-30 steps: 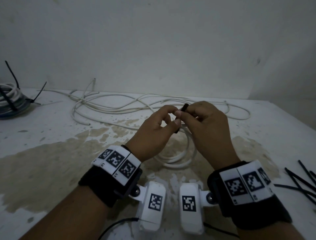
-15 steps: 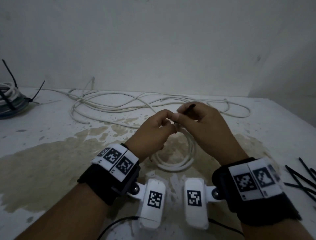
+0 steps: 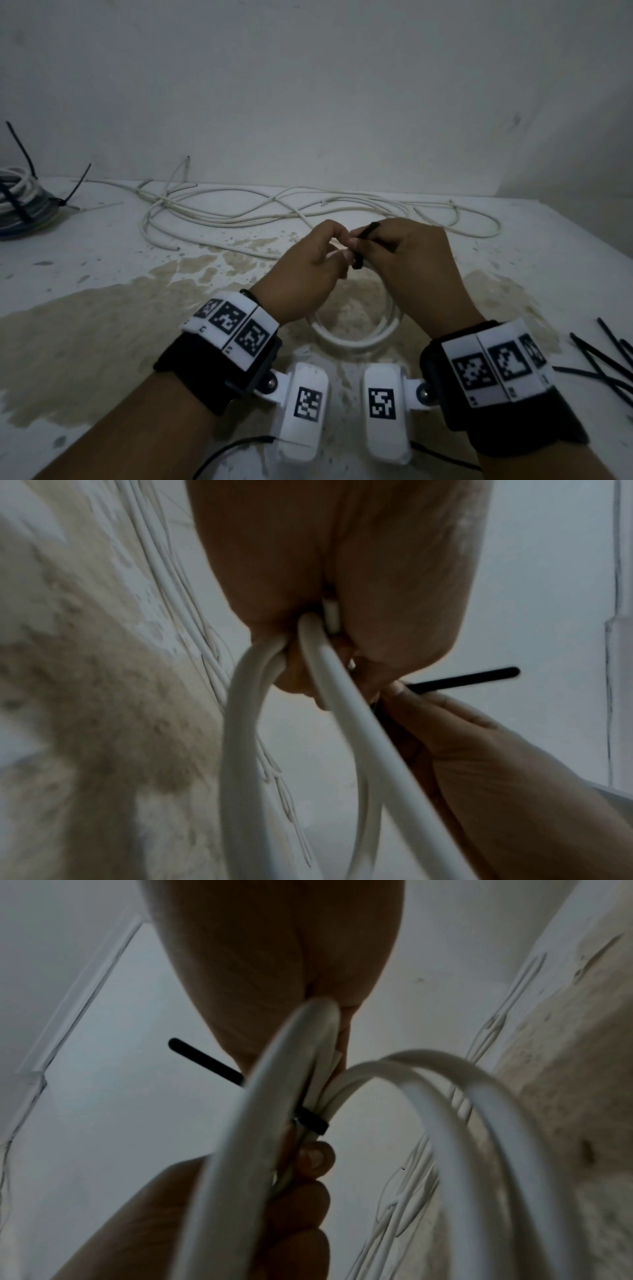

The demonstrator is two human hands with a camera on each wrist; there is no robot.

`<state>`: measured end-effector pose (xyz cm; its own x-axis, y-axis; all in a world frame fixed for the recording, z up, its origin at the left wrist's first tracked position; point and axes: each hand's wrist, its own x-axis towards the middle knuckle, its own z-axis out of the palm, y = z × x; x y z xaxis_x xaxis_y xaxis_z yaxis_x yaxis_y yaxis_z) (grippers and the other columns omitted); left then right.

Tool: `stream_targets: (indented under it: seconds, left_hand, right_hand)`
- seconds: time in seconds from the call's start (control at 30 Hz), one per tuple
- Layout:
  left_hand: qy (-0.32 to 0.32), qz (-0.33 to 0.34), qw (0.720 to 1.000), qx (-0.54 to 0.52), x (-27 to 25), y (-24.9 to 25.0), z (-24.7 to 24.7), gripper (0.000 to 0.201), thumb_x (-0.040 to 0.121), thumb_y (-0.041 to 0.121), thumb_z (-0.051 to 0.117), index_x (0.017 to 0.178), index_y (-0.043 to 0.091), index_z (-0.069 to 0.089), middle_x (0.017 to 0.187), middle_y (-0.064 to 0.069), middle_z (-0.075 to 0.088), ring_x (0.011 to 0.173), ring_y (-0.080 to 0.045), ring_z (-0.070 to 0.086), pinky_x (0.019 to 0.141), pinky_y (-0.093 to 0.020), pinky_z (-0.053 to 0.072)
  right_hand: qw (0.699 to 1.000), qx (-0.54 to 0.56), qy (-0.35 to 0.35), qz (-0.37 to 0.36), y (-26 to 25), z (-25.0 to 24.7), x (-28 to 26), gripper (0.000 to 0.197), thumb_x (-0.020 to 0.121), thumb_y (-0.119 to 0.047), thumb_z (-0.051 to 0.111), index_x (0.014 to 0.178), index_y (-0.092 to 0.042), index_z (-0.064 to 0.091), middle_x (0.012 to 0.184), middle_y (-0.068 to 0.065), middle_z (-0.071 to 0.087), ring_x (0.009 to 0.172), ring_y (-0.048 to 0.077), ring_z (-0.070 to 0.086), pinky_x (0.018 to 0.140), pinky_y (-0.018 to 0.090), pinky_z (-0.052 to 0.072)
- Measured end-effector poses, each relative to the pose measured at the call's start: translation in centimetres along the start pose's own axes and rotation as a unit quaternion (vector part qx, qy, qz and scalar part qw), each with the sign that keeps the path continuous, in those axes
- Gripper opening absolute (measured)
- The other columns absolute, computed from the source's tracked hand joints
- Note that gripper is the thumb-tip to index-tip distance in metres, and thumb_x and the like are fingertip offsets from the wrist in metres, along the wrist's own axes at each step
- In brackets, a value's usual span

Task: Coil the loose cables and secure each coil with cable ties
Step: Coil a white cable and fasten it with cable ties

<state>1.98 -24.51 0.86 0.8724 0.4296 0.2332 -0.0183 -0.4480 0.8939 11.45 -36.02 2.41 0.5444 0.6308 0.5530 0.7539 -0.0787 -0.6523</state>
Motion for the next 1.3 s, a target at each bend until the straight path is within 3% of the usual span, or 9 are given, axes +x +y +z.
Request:
stream_targets:
  seconds: [0.1, 0.27, 0.5, 0.57, 0.7, 0.87, 1.0, 1.13, 1.3]
  left_hand:
    - [-0.016, 0.008, 1.0, -0.014, -0.1, 0.2, 0.2, 0.009, 0.099, 0.021, 0.044, 0.102, 0.03, 0.045, 0.071, 0.002, 0.053, 0.044, -0.003, 0.037, 0.047, -0.023, 0.032]
    - [-0.011, 0.028, 0.999, -0.016, -0.1, 0.5, 0.4, 0.011, 0.099, 0.028, 0.044, 0.106, 0.031, 0.051, 0.059, 0.021, 0.054, 0.043, 0.002, 0.043, 0.049, -0.02, 0.03]
    - [0.013, 0.062, 0.998, 0.029, -0.3, 0.4, 0.6, 0.013, 0.095, 0.027, 0.053, 0.089, 0.037, 0.052, 0.075, 0.005, 0.059, 0.056, -0.003, 0.051, 0.054, -0.024, 0.039]
    - [0.014, 0.077, 0.995, 0.054, -0.4, 0.5, 0.6, 0.017, 0.095, 0.027, 0.054, 0.086, 0.041, 0.049, 0.083, -0.002, 0.064, 0.069, -0.009, 0.058, 0.066, -0.026, 0.045]
    - [0.018, 0.079, 0.993, 0.085, -0.4, 0.7, 0.2, 0.009, 0.094, 0.029, 0.053, 0.09, 0.037, 0.052, 0.078, 0.001, 0.064, 0.064, -0.008, 0.057, 0.061, -0.026, 0.045]
    - [-0.019, 0.014, 1.0, -0.005, -0.3, 0.8, -0.3, 0.012, 0.095, 0.027, 0.053, 0.105, 0.021, 0.051, 0.069, 0.01, 0.056, 0.043, 0.002, 0.043, 0.047, -0.017, 0.032]
    - [-0.017, -0.058, 0.987, -0.147, -0.4, 1.3, -0.4, 0.007, 0.095, 0.009, 0.051, 0.101, 0.014, 0.05, 0.074, -0.008, 0.058, 0.046, -0.011, 0.044, 0.046, -0.025, 0.039]
    - [-0.02, -0.068, 0.974, -0.214, -0.7, 1.3, -0.9, 0.02, 0.09, 0.027, 0.058, 0.083, 0.008, 0.057, 0.066, -0.008, 0.058, 0.048, -0.018, 0.051, 0.057, -0.033, 0.052]
    - [-0.004, -0.08, 0.955, -0.285, -1.3, 1.3, -1.6, 0.022, 0.086, 0.026, 0.058, 0.076, 0.005, 0.057, 0.066, -0.007, 0.054, 0.045, -0.01, 0.043, 0.044, -0.022, 0.044]
  right_hand:
    - [1.0, -0.012, 0.024, -0.009, 0.0, 0.0, 0.0, 0.019, 0.083, -0.015, 0.068, 0.065, -0.012, 0.07, 0.072, 0.004, 0.068, 0.074, 0.012, 0.062, 0.073, 0.03, 0.045]
    - [0.998, 0.039, 0.046, -0.003, -0.6, -0.3, -0.2, 0.011, 0.082, -0.01, 0.069, 0.073, -0.015, 0.072, 0.068, -0.009, 0.065, 0.066, -0.002, 0.059, 0.059, 0.005, 0.04]
    - [0.989, -0.054, 0.098, -0.093, -0.1, -0.9, 0.3, 0.013, 0.085, -0.015, 0.064, 0.073, -0.011, 0.07, 0.067, -0.003, 0.061, 0.071, 0.007, 0.054, 0.065, 0.006, 0.035]
    - [0.992, -0.02, 0.102, -0.066, -0.3, -1.0, 0.1, 0.016, 0.085, -0.016, 0.063, 0.073, -0.008, 0.07, 0.069, 0.003, 0.065, 0.071, 0.01, 0.056, 0.064, 0.01, 0.038]
    - [0.998, 0.036, 0.034, 0.047, -0.8, -1.4, 0.2, 0.017, 0.089, -0.024, 0.063, 0.075, -0.015, 0.069, 0.076, -0.002, 0.069, 0.074, 0.01, 0.063, 0.07, 0.024, 0.047]
    - [0.993, 0.057, -0.094, 0.047, -0.8, -1.7, -0.1, 0.02, 0.084, -0.025, 0.068, 0.071, -0.039, 0.068, 0.084, -0.018, 0.071, 0.079, -0.006, 0.063, 0.066, 0.005, 0.043]
    - [0.998, 0.043, -0.026, 0.042, -0.3, -1.7, 0.0, 0.021, 0.085, -0.021, 0.067, 0.068, -0.034, 0.07, 0.075, -0.011, 0.072, 0.071, -0.001, 0.064, 0.061, 0.012, 0.045]
    - [0.997, 0.046, 0.051, 0.046, -0.1, -2.0, 0.1, 0.015, 0.085, -0.021, 0.068, 0.07, -0.025, 0.069, 0.067, -0.018, 0.065, 0.065, -0.007, 0.061, 0.057, 0.005, 0.04]
    - [0.986, 0.131, -0.013, 0.106, -0.4, -1.6, -0.3, 0.005, 0.087, -0.017, 0.066, 0.089, -0.018, 0.07, 0.075, -0.001, 0.071, 0.061, 0.011, 0.068, 0.057, 0.028, 0.057]
